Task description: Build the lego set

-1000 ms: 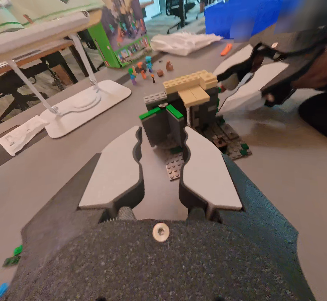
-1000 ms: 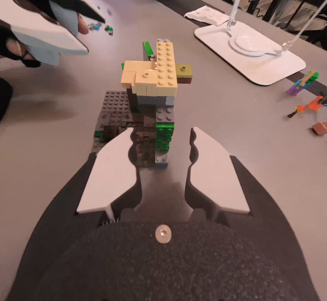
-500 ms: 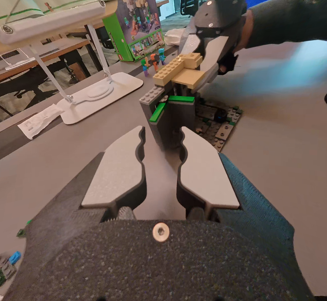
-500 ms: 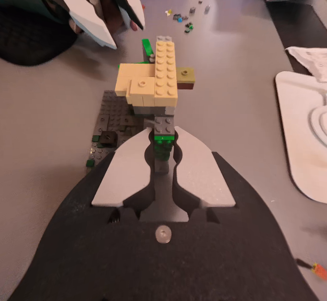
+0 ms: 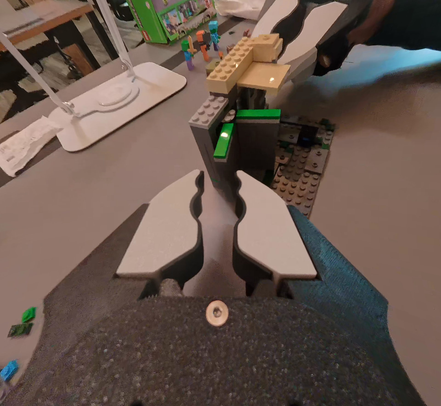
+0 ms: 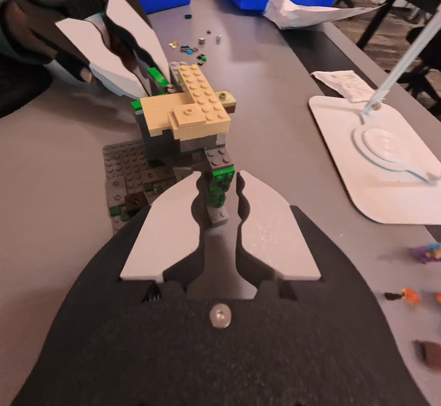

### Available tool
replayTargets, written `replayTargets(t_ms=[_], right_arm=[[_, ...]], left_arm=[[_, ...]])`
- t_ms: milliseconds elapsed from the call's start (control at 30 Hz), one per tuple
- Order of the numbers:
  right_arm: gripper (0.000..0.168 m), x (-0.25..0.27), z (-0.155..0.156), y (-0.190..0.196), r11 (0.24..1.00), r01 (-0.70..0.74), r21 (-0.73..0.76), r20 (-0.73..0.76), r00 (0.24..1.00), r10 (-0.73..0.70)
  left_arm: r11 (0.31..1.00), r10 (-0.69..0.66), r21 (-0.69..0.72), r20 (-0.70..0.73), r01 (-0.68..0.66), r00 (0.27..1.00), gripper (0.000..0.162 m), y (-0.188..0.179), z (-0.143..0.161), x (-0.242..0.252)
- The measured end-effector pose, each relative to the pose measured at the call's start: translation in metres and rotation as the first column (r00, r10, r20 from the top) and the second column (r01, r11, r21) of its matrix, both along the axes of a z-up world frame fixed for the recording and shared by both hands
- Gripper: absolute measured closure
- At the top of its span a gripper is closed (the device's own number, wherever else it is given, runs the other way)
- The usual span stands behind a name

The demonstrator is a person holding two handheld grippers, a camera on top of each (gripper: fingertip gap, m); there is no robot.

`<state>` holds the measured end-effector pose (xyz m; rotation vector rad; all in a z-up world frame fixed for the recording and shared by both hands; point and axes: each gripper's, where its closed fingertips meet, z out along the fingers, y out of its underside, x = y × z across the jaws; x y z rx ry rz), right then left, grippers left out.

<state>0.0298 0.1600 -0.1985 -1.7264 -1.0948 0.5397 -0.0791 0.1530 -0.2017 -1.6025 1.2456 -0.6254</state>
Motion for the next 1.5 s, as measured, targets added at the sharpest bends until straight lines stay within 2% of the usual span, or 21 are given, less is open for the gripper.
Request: replayTargets(t_ms=[100, 300, 367, 500, 600, 700, 800, 900, 967, 1067, 1133, 1200, 1500], right_arm=[[0.146, 0.002, -0.001, 0.001, 0.998, 0.055, 0.018, -0.006, 0.998, -0.055], [0.146, 0.001, -0.002, 0.002, 0.995, 0.099, 0.005, 0.007, 0.995, -0.099], [0.146, 0.001, -0.002, 0.001, 0.993, 0.117, -0.006, 0.019, 0.993, -0.117], [0.147, 0.0, -0.002, -0.003, 0.99, 0.138, -0.014, 0.038, 0.99, -0.137], [0.148, -0.004, -0.002, -0.005, 0.99, 0.137, -0.011, 0.041, 0.99, -0.137], [0.148, -0.004, -0.002, -0.006, 0.988, 0.154, -0.011, 0.048, 0.987, -0.154], [0.148, -0.004, -0.002, -0.007, 0.985, 0.172, -0.013, 0.046, 0.984, -0.172], [0.148, -0.005, -0.002, -0.006, 0.981, 0.191, -0.019, 0.044, 0.981, -0.19], [0.148, -0.006, -0.002, -0.006, 0.98, 0.198, -0.019, 0.046, 0.979, -0.197], [0.148, -0.008, -0.003, -0.006, 0.977, 0.212, -0.02, 0.052, 0.976, -0.211], [0.148, -0.008, -0.003, -0.006, 0.974, 0.225, -0.023, 0.057, 0.973, -0.224], [0.148, -0.009, -0.003, -0.006, 0.971, 0.238, -0.031, 0.057, 0.97, -0.236], [0.148, -0.013, -0.003, -0.007, 0.954, 0.299, -0.038, 0.068, 0.953, -0.296]], left_arm=[[1.0, -0.026, 0.007, -0.015, 0.026, 1.0, 0.148, -0.009, -0.001, 0.004], [0.998, -0.014, 0.054, -0.117, 0.02, 0.993, 0.141, -0.031, -0.005, 0.005], [0.998, -0.009, 0.054, -0.138, 0.017, 0.99, 0.145, -0.039, -0.005, 0.007], [0.998, -0.034, 0.04, -0.127, 0.039, 0.991, 0.142, -0.057, -0.003, 0.023], [0.997, -0.017, 0.073, -0.206, 0.033, 0.978, 0.144, -0.058, -0.011, 0.03], [0.986, 0.065, 0.161, -0.18, -0.036, 0.981, 0.151, -0.05, 0.005, 0.022], [0.968, 0.209, 0.155, -0.074, -0.196, 0.975, 0.135, -0.031, 0.019, 0.002], [0.961, 0.275, 0.046, -0.012, -0.274, 0.961, 0.11, -0.022, 0.018, -0.006], [0.949, 0.314, 0.015, -0.004, -0.314, 0.949, 0.105, -0.014, 0.013, -0.01], [0.946, 0.318, -0.05, -0.047, -0.32, 0.947, 0.114, -0.009, -0.003, -0.007], [0.954, 0.285, -0.076, -0.058, -0.289, 0.957, 0.135, -0.013, -0.008, -0.002], [0.957, 0.285, -0.026, -0.07, -0.287, 0.956, 0.153, -0.016, -0.006, 0.0], [0.954, 0.298, 0.068, -0.125, -0.292, 0.946, 0.152, -0.026, -0.006, 0.015]])
